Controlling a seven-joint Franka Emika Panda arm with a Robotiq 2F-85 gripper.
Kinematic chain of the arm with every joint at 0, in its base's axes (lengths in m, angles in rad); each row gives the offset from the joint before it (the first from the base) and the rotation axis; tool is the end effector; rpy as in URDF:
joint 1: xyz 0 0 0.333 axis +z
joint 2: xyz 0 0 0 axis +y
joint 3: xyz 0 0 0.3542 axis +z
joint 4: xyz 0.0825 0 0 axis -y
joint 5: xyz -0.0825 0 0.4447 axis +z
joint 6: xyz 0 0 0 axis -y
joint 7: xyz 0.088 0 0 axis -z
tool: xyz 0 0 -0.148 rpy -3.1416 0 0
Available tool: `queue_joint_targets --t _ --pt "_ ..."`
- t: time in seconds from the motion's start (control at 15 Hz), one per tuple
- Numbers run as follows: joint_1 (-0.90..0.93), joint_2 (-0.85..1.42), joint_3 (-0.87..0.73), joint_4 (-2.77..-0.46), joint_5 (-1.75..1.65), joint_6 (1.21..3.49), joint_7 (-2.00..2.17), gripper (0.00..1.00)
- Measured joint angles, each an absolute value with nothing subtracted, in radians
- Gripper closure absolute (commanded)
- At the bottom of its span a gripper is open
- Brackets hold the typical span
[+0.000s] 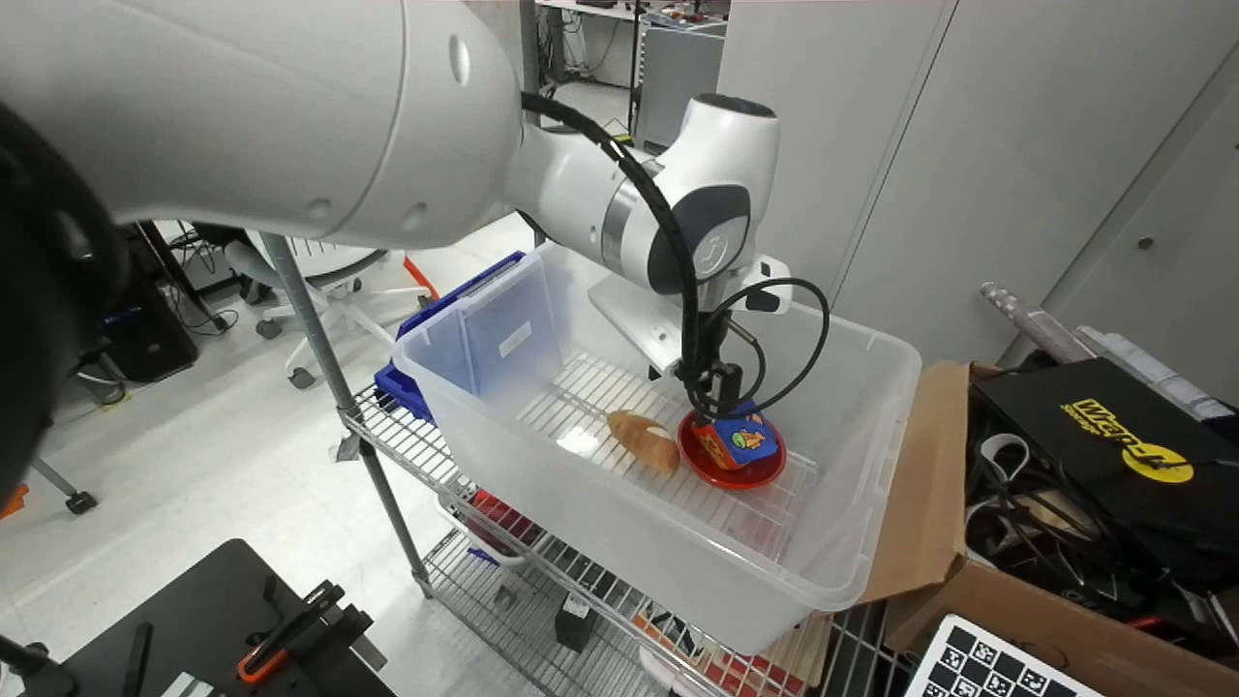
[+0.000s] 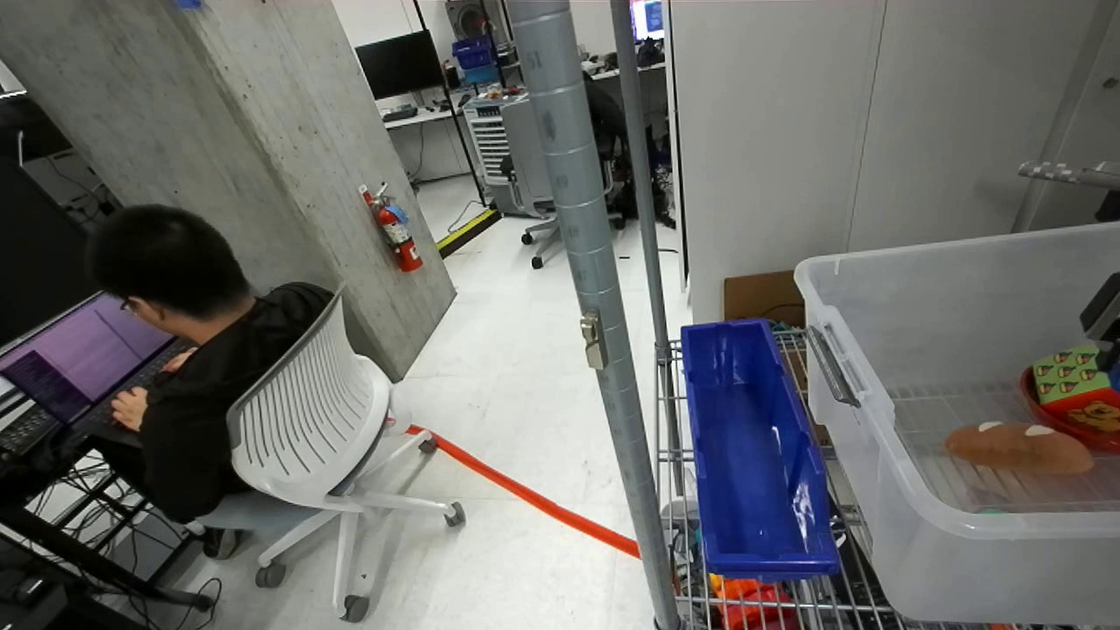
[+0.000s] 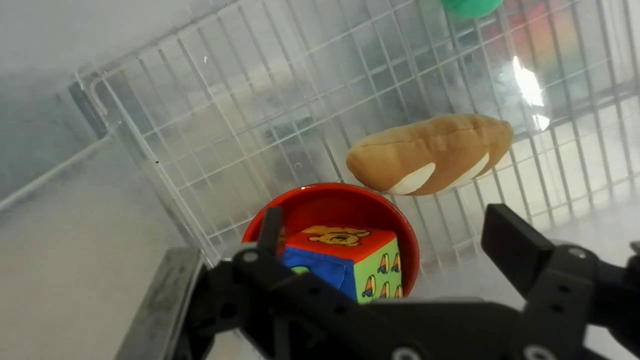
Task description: Move the brown plush toy
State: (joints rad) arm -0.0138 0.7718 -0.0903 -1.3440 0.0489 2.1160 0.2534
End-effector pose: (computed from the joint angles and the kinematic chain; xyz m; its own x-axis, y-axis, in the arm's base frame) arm 0.8147 -0.0671 0.2230 0.9369 -0.3496 0.0085 -0.3497 -0.9367 0.0196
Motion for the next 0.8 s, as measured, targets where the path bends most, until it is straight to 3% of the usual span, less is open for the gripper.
queue_joint_targets --t 0.8 --pt "0.009 0.991 -0.055 -1.158 -0.001 2.151 0.248 0.00"
